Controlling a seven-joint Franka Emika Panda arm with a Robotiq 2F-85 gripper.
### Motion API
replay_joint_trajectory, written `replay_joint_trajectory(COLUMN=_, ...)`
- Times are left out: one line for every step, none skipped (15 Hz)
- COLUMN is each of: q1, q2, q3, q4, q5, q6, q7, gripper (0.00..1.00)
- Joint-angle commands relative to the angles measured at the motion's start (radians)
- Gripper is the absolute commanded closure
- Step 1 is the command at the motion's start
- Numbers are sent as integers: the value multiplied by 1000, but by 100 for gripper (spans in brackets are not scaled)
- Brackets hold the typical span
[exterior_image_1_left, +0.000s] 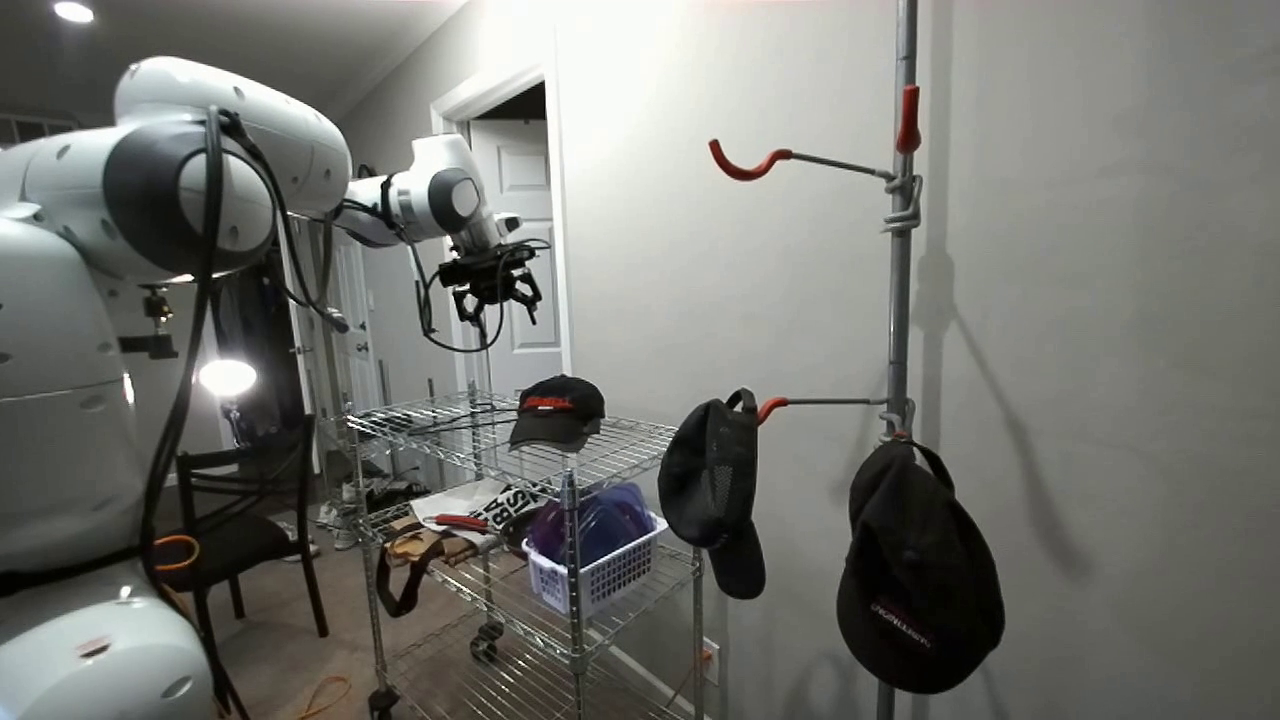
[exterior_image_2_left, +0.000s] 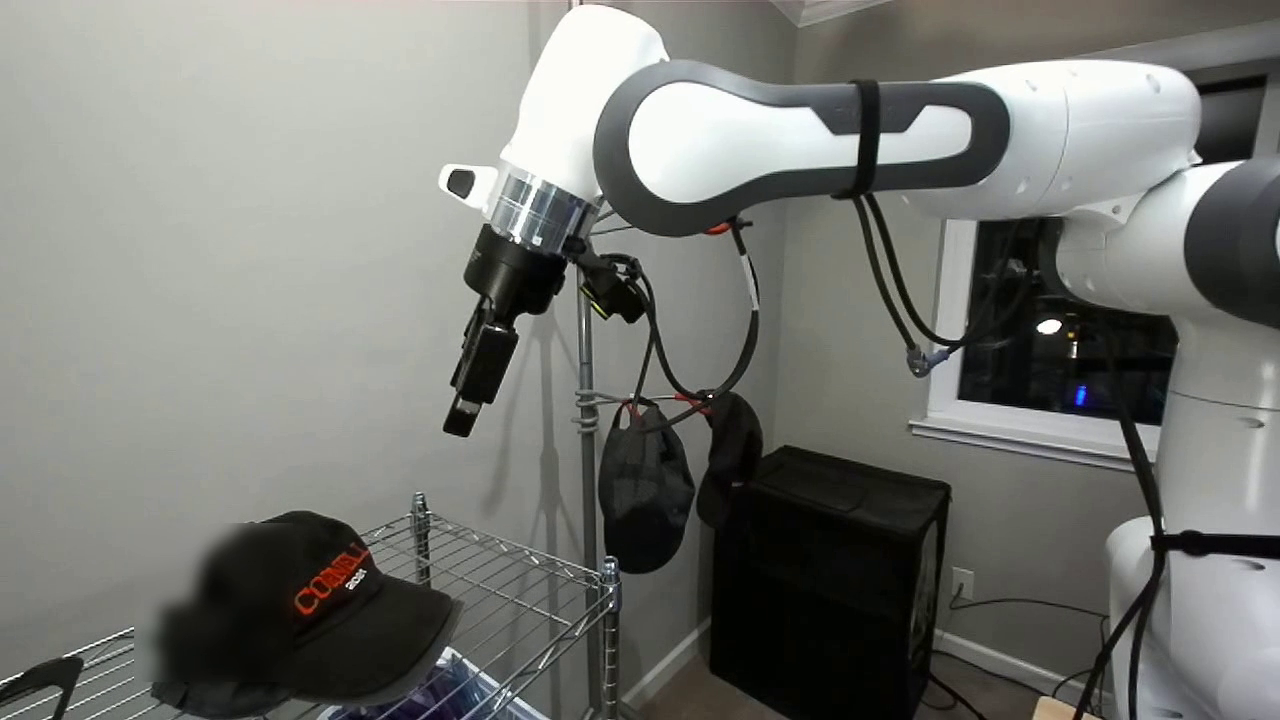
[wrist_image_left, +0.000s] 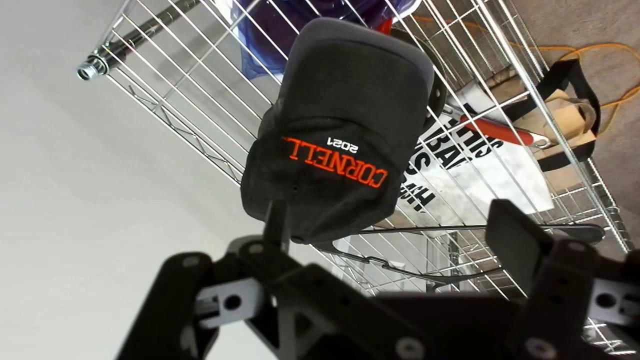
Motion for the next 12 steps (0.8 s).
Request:
replay_joint_trajectory(q1=10, q2=89, q3=13, q4=74, q5=-50, q6=-20, q7=6, gripper=0)
replay_joint_trajectory(q1=16, q2=133, q3=17, q4=103, q5=-65, q6=-18, q7=6, gripper=0)
replay_joint_trajectory(q1=22, q2=167, q3=19, q4=122, q5=-77, q6=-11, q7=14, gripper=0)
replay_joint_trajectory(q1=29, q2=203, q3=19, q4=139, q5=-87, q6=-5, q7=12, gripper=0)
replay_joint_trajectory(q1=39, q2=240, q3=18, q4=164, q5=-94, q6=-5, q7=9, gripper=0)
replay_joint_trajectory(q1=51, q2=279, q3=18, q4=188, q5=-103, q6=-2, q7=9, gripper=0)
replay_joint_trajectory(q1=65, q2=319, q3=16, q4=220, q5=-114, q6=-3, q7=12, gripper=0)
replay_joint_trajectory(q1=83, q2=358, q3=13, q4=255, q5=-132, q6=-9, q7=13, gripper=0)
replay_joint_trajectory(q1=101, q2=395, q3=9, q4=290, q5=-146, q6=-12, q7=14, gripper=0)
replay_joint_trajectory(q1=120, q2=430, q3=5, q4=324, q5=-163, q6=-9, q7=12, gripper=0)
replay_joint_trajectory(q1=141, q2=460, q3=-4, q4=359, q5=-185, q6=-13, q7=22, gripper=0)
replay_joint_trajectory(q1=160, q2=489, q3=-12, q4=391, q5=-204, q6=-16, q7=25, gripper=0)
